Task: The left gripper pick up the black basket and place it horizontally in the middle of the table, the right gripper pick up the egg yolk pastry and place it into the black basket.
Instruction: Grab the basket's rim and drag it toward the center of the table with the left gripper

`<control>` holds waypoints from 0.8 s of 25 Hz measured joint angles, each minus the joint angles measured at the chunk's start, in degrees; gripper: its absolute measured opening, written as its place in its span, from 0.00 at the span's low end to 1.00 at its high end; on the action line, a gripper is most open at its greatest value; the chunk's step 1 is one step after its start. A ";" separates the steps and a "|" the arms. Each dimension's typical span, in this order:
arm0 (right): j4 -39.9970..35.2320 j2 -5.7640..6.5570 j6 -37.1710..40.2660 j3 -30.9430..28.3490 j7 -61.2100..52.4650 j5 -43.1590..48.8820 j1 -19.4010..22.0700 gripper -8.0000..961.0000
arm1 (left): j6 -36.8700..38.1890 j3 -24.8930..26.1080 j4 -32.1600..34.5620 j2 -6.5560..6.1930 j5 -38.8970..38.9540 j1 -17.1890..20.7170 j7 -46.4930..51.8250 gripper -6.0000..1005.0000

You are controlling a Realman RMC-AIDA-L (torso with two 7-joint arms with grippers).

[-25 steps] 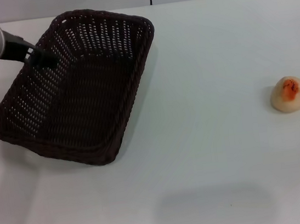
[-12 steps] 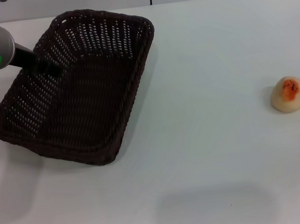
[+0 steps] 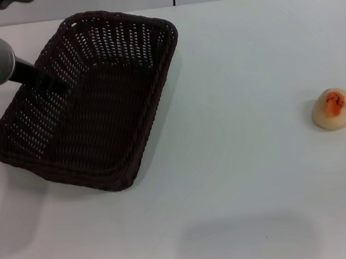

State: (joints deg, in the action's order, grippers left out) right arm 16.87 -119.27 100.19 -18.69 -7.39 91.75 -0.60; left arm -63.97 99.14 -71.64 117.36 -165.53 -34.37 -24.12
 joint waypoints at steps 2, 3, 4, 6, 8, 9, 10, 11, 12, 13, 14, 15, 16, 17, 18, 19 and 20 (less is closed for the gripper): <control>-0.07 0.00 0.00 0.23 0.00 0.00 -0.01 0.79 | 0.41 0.00 0.87 -0.03 -0.02 -0.13 -0.01 0.70; -0.07 0.00 0.00 0.23 0.00 0.00 -0.01 0.79 | 0.79 0.00 1.30 -0.06 -0.03 -0.18 -0.02 0.70; -0.08 0.00 0.00 0.36 0.00 0.00 -0.01 0.79 | 0.98 0.00 1.48 -0.06 -0.04 -0.18 -0.02 0.70; -0.08 0.00 0.00 0.56 0.00 0.00 -0.02 0.79 | 1.25 0.00 1.84 -0.06 -0.05 -0.19 -0.02 0.70; -0.08 0.00 0.00 0.59 0.00 0.00 -0.01 0.79 | 1.29 -0.02 2.02 -0.06 -0.07 -0.19 -0.02 0.70; -0.08 0.00 0.00 0.59 0.00 0.00 -0.02 0.79 | 1.29 -0.02 2.02 -0.06 -0.07 -0.19 -0.02 0.70; -0.07 0.00 0.01 0.59 0.00 0.00 -0.01 0.79 | 1.02 -0.06 2.01 -0.04 -0.06 -0.22 -0.67 0.69; -0.06 0.00 0.03 0.59 0.00 0.00 0.02 0.79 | 0.95 -0.02 2.00 -0.04 -0.07 -0.24 -0.82 0.69; -0.06 0.00 0.09 0.59 0.00 0.00 0.07 0.79 | 0.69 0.47 1.99 0.00 -0.07 -0.41 -1.37 0.69; -0.05 0.00 0.13 0.59 0.00 0.00 0.09 0.79 | 0.69 0.47 1.99 0.00 -0.07 -0.41 -1.37 0.69; -0.04 0.00 0.18 0.59 0.00 0.00 0.11 0.79 | 0.69 0.67 1.93 0.02 -0.07 -0.46 -1.40 0.69; -0.03 0.00 0.21 0.59 0.00 0.00 0.11 0.79 | 0.69 0.71 1.86 0.03 -0.07 -0.47 -1.42 0.69; -0.03 0.00 0.29 0.59 0.00 0.00 0.12 0.79 | 0.70 0.64 1.78 0.04 -0.07 -0.46 -1.45 0.69; -0.03 0.00 0.39 0.59 0.00 0.00 0.13 0.79 | 0.68 0.50 1.59 0.05 -0.07 -0.44 -1.67 0.69; -0.03 0.00 0.39 0.59 0.00 0.00 0.13 0.78 | 0.68 0.50 1.59 0.05 -0.07 -0.44 -1.67 0.64; -0.04 0.00 0.41 0.59 0.00 0.00 0.14 0.78 | 0.67 0.46 1.54 0.09 -0.07 -0.44 -1.94 0.59; -0.05 0.00 0.41 0.59 0.00 0.00 0.14 0.78 | 0.66 0.46 1.53 0.14 -0.07 -0.44 -2.26 0.54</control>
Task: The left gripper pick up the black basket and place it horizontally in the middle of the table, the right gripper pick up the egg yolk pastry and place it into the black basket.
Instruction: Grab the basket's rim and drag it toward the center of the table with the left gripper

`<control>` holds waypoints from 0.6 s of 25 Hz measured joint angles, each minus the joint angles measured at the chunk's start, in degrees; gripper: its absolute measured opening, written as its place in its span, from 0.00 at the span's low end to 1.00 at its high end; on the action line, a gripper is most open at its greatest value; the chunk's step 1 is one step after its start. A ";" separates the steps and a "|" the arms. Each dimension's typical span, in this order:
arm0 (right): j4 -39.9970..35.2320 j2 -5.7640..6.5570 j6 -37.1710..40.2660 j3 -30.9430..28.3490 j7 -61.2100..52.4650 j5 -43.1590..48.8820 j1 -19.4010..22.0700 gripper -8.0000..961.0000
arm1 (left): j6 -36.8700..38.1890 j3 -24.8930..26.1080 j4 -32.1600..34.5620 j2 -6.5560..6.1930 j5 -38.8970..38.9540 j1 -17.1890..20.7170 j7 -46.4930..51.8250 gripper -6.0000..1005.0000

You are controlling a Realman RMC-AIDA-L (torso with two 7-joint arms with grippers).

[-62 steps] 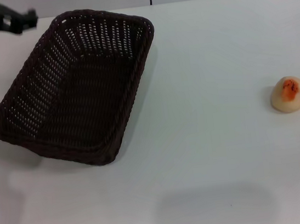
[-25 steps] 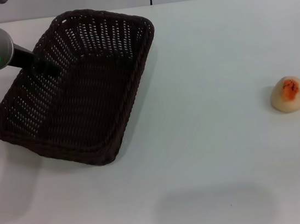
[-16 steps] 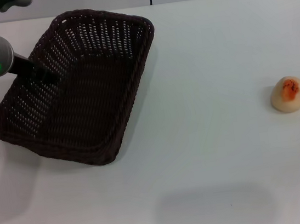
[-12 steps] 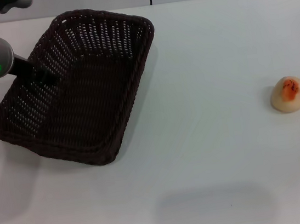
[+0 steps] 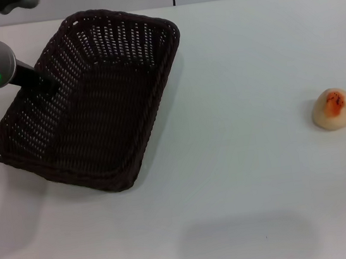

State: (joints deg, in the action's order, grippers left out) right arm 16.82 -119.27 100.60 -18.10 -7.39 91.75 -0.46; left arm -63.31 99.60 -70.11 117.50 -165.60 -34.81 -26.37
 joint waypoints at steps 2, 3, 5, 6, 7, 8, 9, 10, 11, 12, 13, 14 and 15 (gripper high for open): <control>0.04 0.00 0.00 0.00 0.00 0.00 0.02 0.78 | -0.01 0.00 -0.02 0.16 0.01 0.00 -0.58 0.44; 0.04 0.00 0.00 0.00 0.00 0.00 0.02 0.78 | -0.01 0.00 -0.02 0.16 0.01 0.00 -0.58 0.43; 0.06 0.00 0.00 0.00 0.00 0.00 0.02 0.78 | 0.03 -0.05 -0.04 0.18 0.00 -0.02 -0.79 0.40; 0.06 0.00 0.00 0.00 0.00 0.00 0.02 0.78 | 0.09 -0.09 -0.14 0.20 0.01 -0.01 -1.11 0.38; 0.06 0.00 0.00 0.00 0.00 0.00 0.02 0.78 | 0.33 -0.13 -0.81 0.27 0.07 0.27 -2.37 0.37; 0.08 0.00 0.00 0.00 0.00 0.00 0.02 0.78 | 0.33 -0.13 -0.81 0.27 0.07 0.27 -2.37 0.37; 0.09 0.00 0.00 -0.01 0.00 0.00 0.00 0.78 | 0.50 -0.14 -1.58 0.32 0.10 0.62 -3.46 0.37; 0.10 0.00 -0.01 0.00 0.00 0.00 -0.01 0.78 | 0.60 -0.17 -2.38 0.38 0.13 0.96 -4.48 0.37; 0.11 0.00 -0.01 0.00 0.00 0.00 0.00 0.78 | 0.67 -0.34 -3.41 0.46 0.13 1.39 -5.54 0.36; 0.13 0.00 -0.01 0.00 0.00 0.00 0.04 0.78 | 0.73 -0.52 -4.26 0.51 0.18 1.67 -6.36 0.36; 0.13 0.00 -0.01 0.00 0.00 0.00 0.04 0.78 | 0.78 -0.91 -5.76 0.55 0.22 2.15 -7.40 0.36; 0.14 0.00 0.00 -0.01 0.00 0.00 0.06 0.78 | 0.83 -1.24 -7.09 0.58 0.36 2.47 -8.12 0.36; 0.16 0.00 0.00 -0.01 0.00 0.00 0.06 0.78 | 0.89 -1.58 -8.81 0.61 0.65 2.79 -8.97 0.36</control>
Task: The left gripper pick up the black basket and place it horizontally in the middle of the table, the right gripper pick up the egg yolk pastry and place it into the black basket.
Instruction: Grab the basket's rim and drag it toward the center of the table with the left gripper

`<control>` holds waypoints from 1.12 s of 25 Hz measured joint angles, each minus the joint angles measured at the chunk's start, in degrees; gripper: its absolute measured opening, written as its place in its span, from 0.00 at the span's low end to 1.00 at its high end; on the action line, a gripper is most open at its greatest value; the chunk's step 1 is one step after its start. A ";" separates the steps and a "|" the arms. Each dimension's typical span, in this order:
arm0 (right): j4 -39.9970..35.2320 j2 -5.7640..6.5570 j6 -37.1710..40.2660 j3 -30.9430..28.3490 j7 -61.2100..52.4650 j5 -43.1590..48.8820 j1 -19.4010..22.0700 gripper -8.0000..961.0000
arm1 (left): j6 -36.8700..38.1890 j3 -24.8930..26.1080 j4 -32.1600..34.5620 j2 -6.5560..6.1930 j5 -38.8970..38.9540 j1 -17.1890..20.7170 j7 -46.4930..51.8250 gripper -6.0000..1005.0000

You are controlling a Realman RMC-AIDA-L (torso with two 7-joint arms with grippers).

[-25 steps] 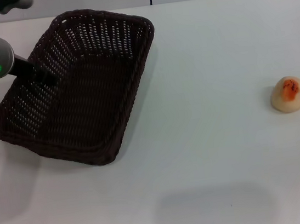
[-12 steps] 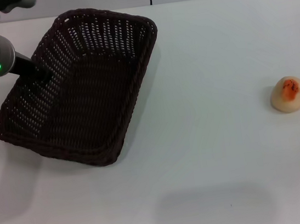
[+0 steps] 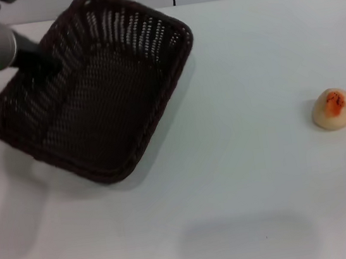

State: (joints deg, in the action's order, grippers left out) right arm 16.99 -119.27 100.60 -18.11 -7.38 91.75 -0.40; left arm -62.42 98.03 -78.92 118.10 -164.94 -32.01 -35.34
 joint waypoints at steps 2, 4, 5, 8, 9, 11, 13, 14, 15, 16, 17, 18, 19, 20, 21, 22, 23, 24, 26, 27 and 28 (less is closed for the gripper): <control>0.05 0.00 0.10 0.00 -0.03 0.00 0.00 0.78 | -0.37 -0.28 -2.65 0.01 0.98 0.12 -1.54 0.36; 0.06 0.00 0.12 0.00 -0.11 0.00 -0.01 0.78 | -1.28 -0.22 -4.68 0.00 3.32 -0.07 -3.97 0.36; 0.06 0.00 0.13 0.00 -0.23 0.00 -0.02 0.78 | -1.75 -0.13 -5.60 -0.01 4.82 -0.24 -5.47 0.34; 0.07 0.00 0.20 0.00 -0.36 0.00 0.02 0.78 | -2.55 -0.24 -7.37 -0.05 8.54 -0.78 -9.29 0.30; 0.10 0.00 0.26 0.00 -0.36 0.00 0.05 0.78 | -2.82 -0.31 -7.58 -0.05 9.15 -1.04 -9.93 0.28; 0.14 0.00 0.44 0.00 -0.38 0.00 0.09 0.78 | -3.88 -0.45 -7.86 -0.04 10.52 -1.99 -11.54 0.26; 0.17 0.00 0.68 0.00 -0.38 0.00 0.14 0.78 | -5.03 -0.60 -7.99 -0.03 11.73 -2.82 -12.85 0.23; 0.17 0.00 0.81 0.00 -0.39 0.00 0.15 0.78 | -5.56 -0.59 -8.19 -0.03 12.59 -3.04 -13.68 0.23; 0.17 0.00 0.93 0.00 -0.39 0.00 0.15 0.78 | -6.07 -0.44 -8.46 -0.02 13.69 -3.19 -14.55 0.22; 0.17 0.00 1.03 0.00 -0.40 0.00 0.15 0.78 | -6.58 -0.22 -8.76 -0.02 15.12 -3.28 -15.55 0.21; 0.20 0.00 1.09 0.00 -0.41 0.00 0.14 0.78 | -6.91 0.01 -9.21 -0.02 16.35 -3.29 -16.17 0.20; 0.21 0.00 1.13 0.00 -0.41 0.00 0.14 0.78 | -7.17 0.19 -9.69 -0.03 17.17 -3.32 -16.58 0.20; 0.23 0.00 1.17 0.00 -0.42 0.00 0.14 0.78 | -7.45 0.26 -10.21 -0.05 17.68 -3.33 -16.75 0.20; 0.24 0.00 1.20 0.00 -0.43 0.00 0.14 0.78 | -7.93 0.27 -10.71 -0.06 17.90 -3.37 -16.95 0.20; 0.24 0.00 1.23 0.00 -0.44 0.00 0.13 0.78 | -8.54 0.27 -11.21 -0.06 18.11 -3.43 -17.16 0.20; 0.24 0.00 1.28 0.00 -0.46 0.00 0.11 0.78 | -9.16 0.26 -11.66 -0.05 18.38 -3.55 -17.38 0.20; 0.24 0.00 1.28 0.00 -0.46 0.00 0.11 0.78 | -10.02 0.23 -12.06 -0.04 18.77 -3.71 -17.75 0.20; 0.24 0.00 1.30 0.00 -0.48 0.00 0.08 0.78 | -10.71 0.22 -12.39 -0.01 19.23 -3.88 -18.11 0.20; 0.25 0.00 1.36 0.00 -0.50 0.00 -0.01 0.77 | -12.12 0.26 -12.86 0.00 20.84 -4.27 -19.23 0.20; 0.24 0.00 1.39 0.00 -0.51 0.00 -0.06 0.77 | -12.75 0.42 -12.99 0.00 21.79 -4.50 -19.82 0.20; 0.24 0.00 1.43 0.00 -0.51 0.00 -0.08 0.77 | -13.20 0.49 -13.06 -0.02 22.33 -4.64 -20.13 0.20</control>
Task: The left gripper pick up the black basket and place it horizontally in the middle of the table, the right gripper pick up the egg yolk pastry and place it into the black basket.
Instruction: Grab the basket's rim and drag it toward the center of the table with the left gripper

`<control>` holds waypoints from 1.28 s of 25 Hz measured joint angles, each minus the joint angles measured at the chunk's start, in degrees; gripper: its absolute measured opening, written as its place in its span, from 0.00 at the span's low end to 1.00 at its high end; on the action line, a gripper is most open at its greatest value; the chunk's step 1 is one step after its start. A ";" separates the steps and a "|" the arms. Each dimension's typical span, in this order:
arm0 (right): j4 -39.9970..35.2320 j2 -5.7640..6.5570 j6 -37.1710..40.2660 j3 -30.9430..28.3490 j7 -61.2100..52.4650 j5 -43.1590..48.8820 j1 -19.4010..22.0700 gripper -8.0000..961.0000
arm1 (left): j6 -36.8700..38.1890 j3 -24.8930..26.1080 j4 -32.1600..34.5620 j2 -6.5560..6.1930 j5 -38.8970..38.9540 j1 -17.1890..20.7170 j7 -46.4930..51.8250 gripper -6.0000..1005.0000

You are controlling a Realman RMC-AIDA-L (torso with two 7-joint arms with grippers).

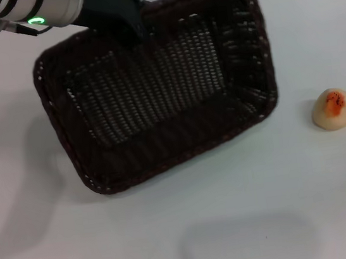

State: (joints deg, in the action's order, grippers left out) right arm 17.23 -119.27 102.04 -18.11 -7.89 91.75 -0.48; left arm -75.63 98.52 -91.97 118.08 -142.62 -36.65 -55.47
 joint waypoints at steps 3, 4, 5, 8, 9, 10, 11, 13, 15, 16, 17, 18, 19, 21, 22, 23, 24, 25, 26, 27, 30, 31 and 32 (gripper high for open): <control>0.00 0.00 0.24 0.00 -0.01 0.00 0.02 0.77 | -2.02 0.32 -0.28 -0.02 1.54 -0.47 -1.37 0.20; 0.00 0.00 0.30 0.00 -0.01 0.00 0.05 0.77 | -2.83 0.49 -0.29 -0.01 2.09 -0.69 -1.91 0.20; 0.00 0.00 0.34 0.00 -0.02 0.00 0.07 0.77 | -3.59 0.63 -0.29 -0.01 2.72 -0.97 -2.25 0.20; -0.01 0.00 0.37 0.00 -0.02 0.00 0.08 0.77 | -5.69 0.84 -0.01 -0.02 4.26 -1.76 -3.14 0.20; -0.04 0.00 0.37 0.00 -0.02 0.00 0.14 0.77 | -6.32 0.94 0.15 -0.02 4.54 -1.98 -3.46 0.20; -0.04 0.00 0.37 0.00 -0.02 0.00 0.14 0.77 | -7.27 1.10 0.24 -0.02 4.73 -2.24 -3.82 0.20; -0.06 0.00 0.37 0.00 -0.02 0.00 0.17 0.77 | -7.95 1.21 0.31 -0.02 4.93 -2.42 -3.96 0.20; -0.08 0.00 0.37 0.00 -0.02 0.00 0.19 0.77 | -9.00 1.31 0.42 0.00 5.60 -2.70 -4.03 0.20; -0.09 0.00 0.37 0.00 -0.02 0.00 0.20 0.77 | -9.25 1.21 0.81 0.01 6.85 -2.81 -4.06 0.20; -0.09 0.00 0.37 0.00 -0.02 0.03 0.21 0.77 | -9.25 1.17 1.28 0.02 7.38 -2.93 -4.19 0.20; -0.10 0.00 0.37 0.01 -0.02 0.04 0.21 0.77 | -9.25 1.12 1.88 0.03 7.91 -3.10 -4.44 0.20; -0.10 0.00 0.38 0.07 -0.02 0.06 0.21 0.77 | -9.25 1.12 1.88 0.03 7.91 -3.10 -4.44 0.20; -0.09 0.00 0.38 0.29 -0.02 0.09 0.21 0.77 | -9.26 1.04 3.18 0.05 8.46 -3.46 -4.83 0.20; -0.09 0.00 0.38 0.41 -0.02 0.08 0.22 0.77 | -9.14 0.48 7.10 0.10 9.52 -4.91 -5.67 0.20; -0.11 0.00 0.38 0.51 -0.02 0.08 0.22 0.77 | -8.93 0.07 8.58 0.12 9.70 -5.48 -5.86 0.20; -0.13 0.00 0.38 0.59 -0.02 0.08 0.22 0.77 | -8.15 -0.47 11.17 0.14 9.78 -6.57 -6.16 0.20; -0.14 0.00 0.38 0.61 -0.02 0.08 0.22 0.77 | -8.15 -0.47 11.17 0.14 9.78 -6.57 -6.16 0.20; -0.14 0.00 0.38 0.61 -0.02 0.08 0.21 0.77 | -7.63 -0.66 12.99 0.15 9.78 -7.34 -6.28 0.20; -0.13 0.00 0.38 0.62 -0.02 0.08 0.20 0.77 | -7.24 -0.73 14.62 0.15 9.72 -8.14 -6.29 0.20; -0.12 0.00 0.38 0.63 -0.02 0.08 0.18 0.77 | -6.89 -0.78 16.56 0.18 9.67 -9.00 -6.30 0.20; -0.14 0.00 0.38 0.62 -0.02 0.08 0.08 0.77 | -5.62 -0.54 23.07 0.21 9.32 -11.98 -6.31 0.19; -0.13 0.00 0.36 0.62 -0.02 0.08 0.05 0.77 | -4.76 -0.43 25.62 0.19 9.09 -13.14 -6.31 0.19; -0.12 0.00 0.34 0.62 -0.02 0.07 0.03 0.77 | -4.19 -0.52 26.41 0.19 9.03 -13.58 -6.32 0.19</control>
State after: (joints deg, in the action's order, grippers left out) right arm 17.11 -119.27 102.37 -17.49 -7.91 91.83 -0.45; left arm -79.82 98.00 -65.57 118.27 -133.59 -50.23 -61.79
